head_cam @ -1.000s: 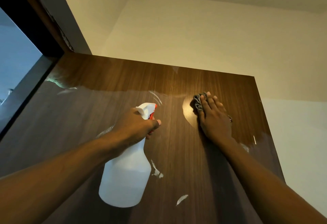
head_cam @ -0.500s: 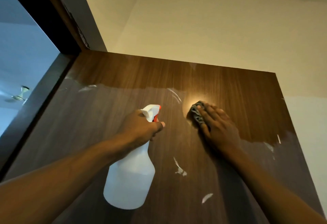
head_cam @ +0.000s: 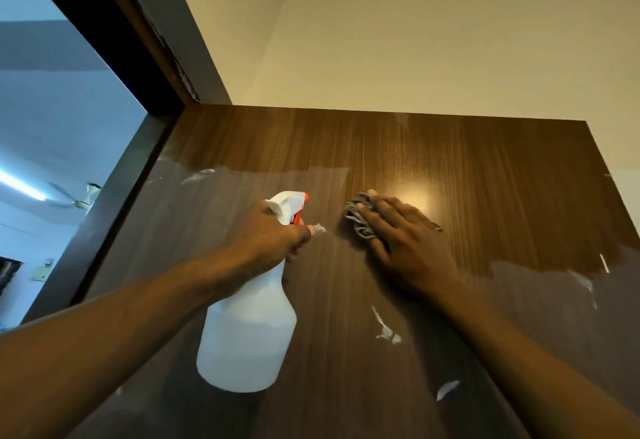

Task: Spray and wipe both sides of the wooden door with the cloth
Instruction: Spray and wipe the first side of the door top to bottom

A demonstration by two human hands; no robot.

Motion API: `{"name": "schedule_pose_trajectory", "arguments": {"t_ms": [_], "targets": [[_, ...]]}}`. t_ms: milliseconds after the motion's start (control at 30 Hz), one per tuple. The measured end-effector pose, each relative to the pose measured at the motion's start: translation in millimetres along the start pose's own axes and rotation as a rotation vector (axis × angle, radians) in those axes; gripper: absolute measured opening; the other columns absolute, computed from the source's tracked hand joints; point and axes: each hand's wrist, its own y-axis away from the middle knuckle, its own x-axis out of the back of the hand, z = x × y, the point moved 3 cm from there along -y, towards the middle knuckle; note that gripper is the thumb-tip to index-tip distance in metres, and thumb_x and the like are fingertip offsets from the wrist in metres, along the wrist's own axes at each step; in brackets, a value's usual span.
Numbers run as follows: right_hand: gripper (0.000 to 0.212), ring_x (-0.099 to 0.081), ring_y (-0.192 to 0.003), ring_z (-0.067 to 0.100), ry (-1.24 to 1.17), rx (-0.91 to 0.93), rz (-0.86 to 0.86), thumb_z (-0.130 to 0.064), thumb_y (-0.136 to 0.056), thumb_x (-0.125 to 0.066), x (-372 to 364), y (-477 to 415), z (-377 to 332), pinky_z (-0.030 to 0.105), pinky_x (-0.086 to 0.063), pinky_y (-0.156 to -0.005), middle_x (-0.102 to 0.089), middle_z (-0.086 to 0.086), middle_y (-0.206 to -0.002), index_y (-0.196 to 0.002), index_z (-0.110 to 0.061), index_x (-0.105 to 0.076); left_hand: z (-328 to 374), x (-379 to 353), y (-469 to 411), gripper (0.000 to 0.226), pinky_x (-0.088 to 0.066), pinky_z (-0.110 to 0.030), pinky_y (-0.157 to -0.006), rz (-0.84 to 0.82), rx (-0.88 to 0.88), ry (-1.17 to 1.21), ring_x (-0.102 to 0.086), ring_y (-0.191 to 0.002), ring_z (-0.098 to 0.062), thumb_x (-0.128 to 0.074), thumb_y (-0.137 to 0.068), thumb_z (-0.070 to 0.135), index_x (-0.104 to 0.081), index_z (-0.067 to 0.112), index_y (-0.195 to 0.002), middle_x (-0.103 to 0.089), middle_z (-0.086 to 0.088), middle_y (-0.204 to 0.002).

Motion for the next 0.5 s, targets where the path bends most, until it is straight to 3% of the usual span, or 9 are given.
{"name": "schedule_pose_trajectory", "arguments": {"t_ms": [67, 167, 233, 333, 433, 500], "targets": [[0.063, -0.022, -0.151, 0.024, -0.002, -0.107, 0.040, -0.051, -0.098, -0.018, 5.1, -0.9, 14.9, 0.038, -0.008, -0.117, -0.022, 0.001, -0.165, -0.156, -0.027, -0.027, -4.2, 6.8, -0.5, 0.017, -0.053, -0.024, -0.072, -0.006, -0.003, -0.015, -0.064, -0.074, -0.020, -0.062, -0.086, 0.035, -0.058, 0.018, -0.088, -0.064, -0.007, -0.082], [0.056, -0.009, -0.154, 0.023, -0.012, -0.280, 0.089, -0.043, -0.106, -0.024, 9.0, -37.1, 10.8, 0.036, 0.001, -0.119, -0.012, 0.003, -0.167, -0.158, -0.025, -0.019, -11.9, 21.7, -8.7, 0.025, -0.056, -0.032, -0.080, 0.025, -0.009, -0.034, -0.066, -0.081, -0.023, -0.063, -0.086, 0.037, -0.055, 0.021, -0.103, -0.065, -0.008, -0.092], [0.055, -0.005, -0.155, 0.023, -0.022, -0.305, 0.113, -0.042, -0.108, -0.028, 6.0, -67.6, -12.3, 0.038, 0.000, -0.122, -0.009, 0.003, -0.168, -0.159, -0.024, -0.016, -14.8, 28.9, -12.0, 0.025, -0.056, -0.031, -0.079, 0.030, 0.000, -0.013, -0.066, -0.082, -0.024, -0.064, -0.086, 0.035, -0.057, 0.016, -0.100, -0.066, -0.010, -0.092], [0.056, -0.001, -0.155, 0.023, -0.066, -0.239, 0.098, -0.043, -0.108, -0.029, -4.9, -101.1, -61.9, 0.040, 0.000, -0.123, -0.004, 0.001, -0.168, -0.159, -0.026, -0.015, -21.1, 39.0, -15.9, 0.018, -0.057, -0.034, -0.079, 0.011, 0.009, 0.026, -0.066, -0.082, -0.027, -0.064, -0.086, 0.033, -0.058, 0.016, -0.087, -0.066, -0.013, -0.089], [0.058, 0.004, -0.154, 0.022, -0.074, -0.097, 0.008, -0.044, -0.108, -0.029, -19.9, -96.3, -112.4, 0.040, 0.003, -0.123, 0.001, 0.000, -0.168, -0.160, -0.027, -0.010, -26.7, 52.0, -16.1, 0.018, -0.054, -0.030, -0.075, -0.001, 0.026, 0.035, -0.066, -0.084, -0.027, -0.062, -0.088, 0.031, -0.057, 0.013, -0.089, -0.066, -0.013, -0.089], [0.058, 0.000, -0.155, 0.022, -0.070, -0.021, -0.031, -0.043, -0.107, -0.031, -25.6, -73.1, -125.2, 0.043, -0.004, -0.125, -0.003, 0.000, -0.168, -0.160, -0.026, -0.014, -28.9, 62.0, -13.4, 0.018, -0.052, -0.026, -0.072, -0.015, 0.021, 0.064, -0.066, -0.086, -0.029, -0.060, -0.089, 0.028, -0.056, 0.011, -0.094, -0.066, -0.014, -0.091]]}}
